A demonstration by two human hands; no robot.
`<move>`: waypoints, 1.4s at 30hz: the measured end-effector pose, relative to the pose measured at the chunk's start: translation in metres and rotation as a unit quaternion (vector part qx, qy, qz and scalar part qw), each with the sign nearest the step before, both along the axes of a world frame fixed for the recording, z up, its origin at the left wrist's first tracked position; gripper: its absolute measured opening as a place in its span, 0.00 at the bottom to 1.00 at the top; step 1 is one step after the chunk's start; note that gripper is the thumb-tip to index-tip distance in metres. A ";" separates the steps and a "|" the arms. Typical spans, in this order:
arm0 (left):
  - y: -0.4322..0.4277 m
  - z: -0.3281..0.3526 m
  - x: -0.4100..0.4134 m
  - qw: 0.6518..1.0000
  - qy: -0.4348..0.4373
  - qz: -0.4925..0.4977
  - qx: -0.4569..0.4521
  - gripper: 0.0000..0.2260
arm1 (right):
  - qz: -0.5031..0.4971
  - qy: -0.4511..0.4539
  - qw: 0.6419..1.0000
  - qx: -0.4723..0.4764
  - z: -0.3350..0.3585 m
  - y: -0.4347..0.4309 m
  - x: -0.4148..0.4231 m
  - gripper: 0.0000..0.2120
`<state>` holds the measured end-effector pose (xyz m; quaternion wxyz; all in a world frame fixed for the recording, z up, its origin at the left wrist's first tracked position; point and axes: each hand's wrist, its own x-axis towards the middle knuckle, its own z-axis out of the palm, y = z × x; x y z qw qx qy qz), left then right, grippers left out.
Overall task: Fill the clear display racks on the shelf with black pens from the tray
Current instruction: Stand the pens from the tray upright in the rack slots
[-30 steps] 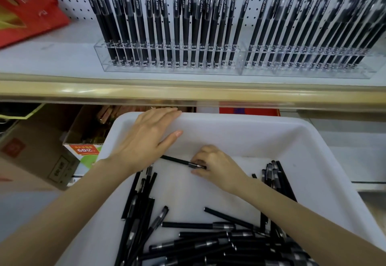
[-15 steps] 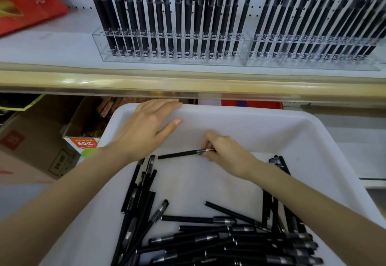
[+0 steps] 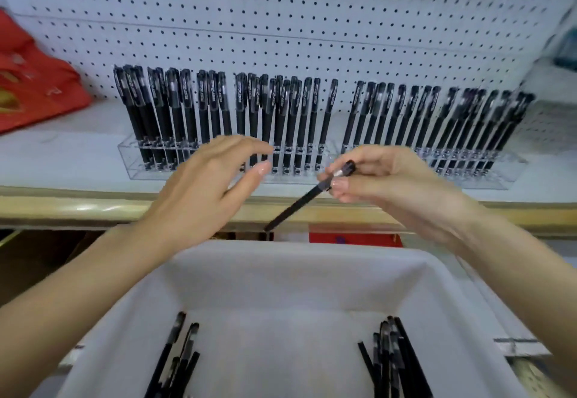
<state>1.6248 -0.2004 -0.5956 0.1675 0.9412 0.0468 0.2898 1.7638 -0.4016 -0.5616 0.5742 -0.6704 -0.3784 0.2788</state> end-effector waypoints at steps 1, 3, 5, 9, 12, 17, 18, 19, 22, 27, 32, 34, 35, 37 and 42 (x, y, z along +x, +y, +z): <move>0.001 0.006 0.005 1.000 0.018 0.004 -0.001 0.23 | -0.010 -0.011 1.000 0.018 0.011 0.002 0.006 0.14; 0.001 0.012 0.013 0.998 0.059 0.011 -0.013 0.26 | -0.033 -0.029 0.998 0.043 0.034 0.004 0.016 0.15; 0.000 0.014 0.017 0.996 0.086 0.012 -0.014 0.28 | -0.051 -0.036 0.996 0.066 0.053 0.008 0.025 0.15; -0.003 0.014 0.021 0.994 0.107 -0.006 0.014 0.28 | -0.096 -0.062 0.989 0.096 0.075 0.021 0.041 0.09; -0.005 0.013 0.026 0.993 0.118 -0.009 0.018 0.27 | -0.157 -0.128 0.973 0.114 0.077 0.038 0.048 0.14; -0.007 0.009 0.033 0.989 0.141 -0.008 0.032 0.26 | -0.192 -0.278 0.935 0.107 0.067 0.061 0.051 0.12; -0.007 0.007 0.034 0.989 0.145 -0.007 0.034 0.26 | -0.192 -0.310 0.926 0.094 0.065 0.064 0.051 0.12; -0.007 0.006 0.035 0.989 0.147 -0.007 0.034 0.26 | -0.189 -0.340 0.918 0.081 0.063 0.066 0.050 0.12; -0.008 -0.001 0.032 0.987 0.158 -0.005 0.021 0.27 | -0.175 -0.388 0.902 0.067 0.061 0.068 0.047 0.12; -0.008 -0.003 0.027 0.984 0.177 -0.007 0.023 0.31 | -0.174 -0.402 0.896 0.070 0.061 0.069 0.049 0.12; -0.010 -0.002 0.027 0.985 0.168 0.005 0.044 0.31 | -0.188 -0.404 0.891 0.083 0.054 0.073 0.054 0.10; -0.011 -0.003 0.027 0.985 0.163 0.006 0.051 0.31 | -0.191 -0.405 0.889 0.092 0.051 0.074 0.056 0.10; -0.012 -0.003 0.028 0.985 0.161 0.005 0.054 0.32 | -0.193 -0.407 0.888 0.093 0.051 0.075 0.057 0.10; -0.011 -0.005 0.030 0.985 0.161 0.004 0.058 0.32 | -0.189 -0.412 0.888 0.084 0.050 0.075 0.058 0.10; -0.008 -0.009 0.033 0.986 0.147 0.000 0.079 0.34 | -0.144 -0.425 0.893 0.039 0.034 0.074 0.058 0.08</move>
